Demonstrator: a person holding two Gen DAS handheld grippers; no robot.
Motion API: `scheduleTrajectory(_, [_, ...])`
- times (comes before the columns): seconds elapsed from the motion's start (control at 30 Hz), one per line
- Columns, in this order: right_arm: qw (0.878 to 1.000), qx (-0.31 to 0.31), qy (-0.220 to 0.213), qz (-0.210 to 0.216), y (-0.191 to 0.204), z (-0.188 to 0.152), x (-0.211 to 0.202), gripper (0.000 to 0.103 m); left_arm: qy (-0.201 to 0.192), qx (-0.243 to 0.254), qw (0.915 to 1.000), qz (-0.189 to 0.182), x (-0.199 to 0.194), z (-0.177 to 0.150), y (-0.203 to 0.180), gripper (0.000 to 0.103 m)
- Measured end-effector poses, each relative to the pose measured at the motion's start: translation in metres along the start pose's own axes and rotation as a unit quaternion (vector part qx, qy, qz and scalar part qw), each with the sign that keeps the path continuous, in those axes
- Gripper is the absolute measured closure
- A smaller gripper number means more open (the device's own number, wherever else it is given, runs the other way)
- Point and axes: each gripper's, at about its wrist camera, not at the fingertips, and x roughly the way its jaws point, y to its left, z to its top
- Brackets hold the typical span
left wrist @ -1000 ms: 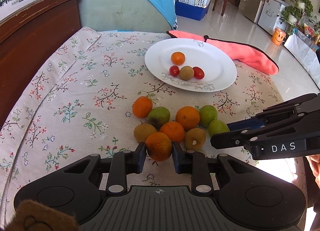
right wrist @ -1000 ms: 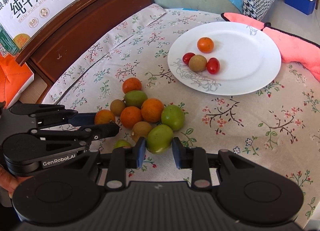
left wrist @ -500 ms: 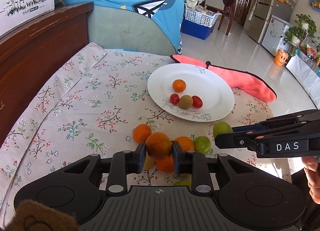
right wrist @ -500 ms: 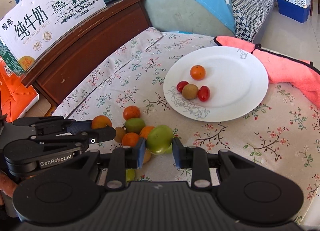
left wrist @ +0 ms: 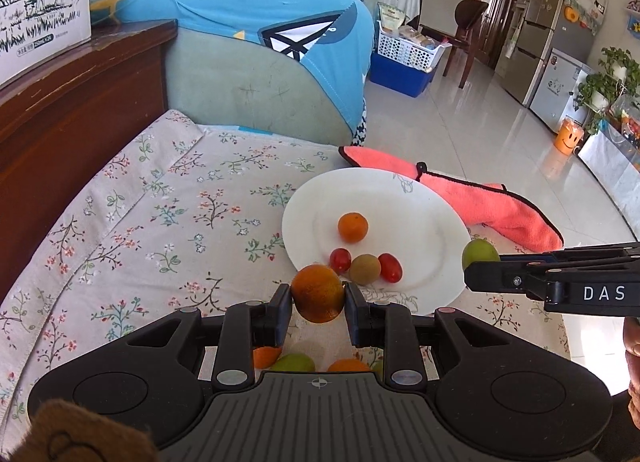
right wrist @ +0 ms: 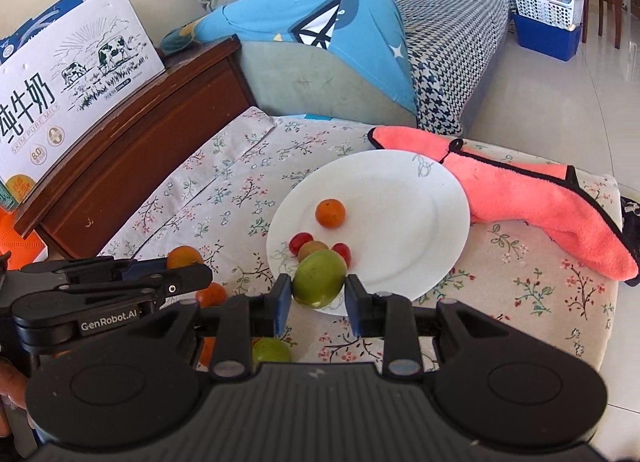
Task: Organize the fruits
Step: 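Carry the lime with the right gripper while the left gripper carries the tangerine to the plate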
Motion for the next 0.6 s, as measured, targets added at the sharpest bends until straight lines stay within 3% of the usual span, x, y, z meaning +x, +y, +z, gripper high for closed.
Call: scheduleTrajectory(0.6, [0.999,0.036,0.012,-0.036,-0.036,0.028,0.033,0.074,0.029,-0.006,0.9996,0.003,0.07,0.032,0.0,0.077])
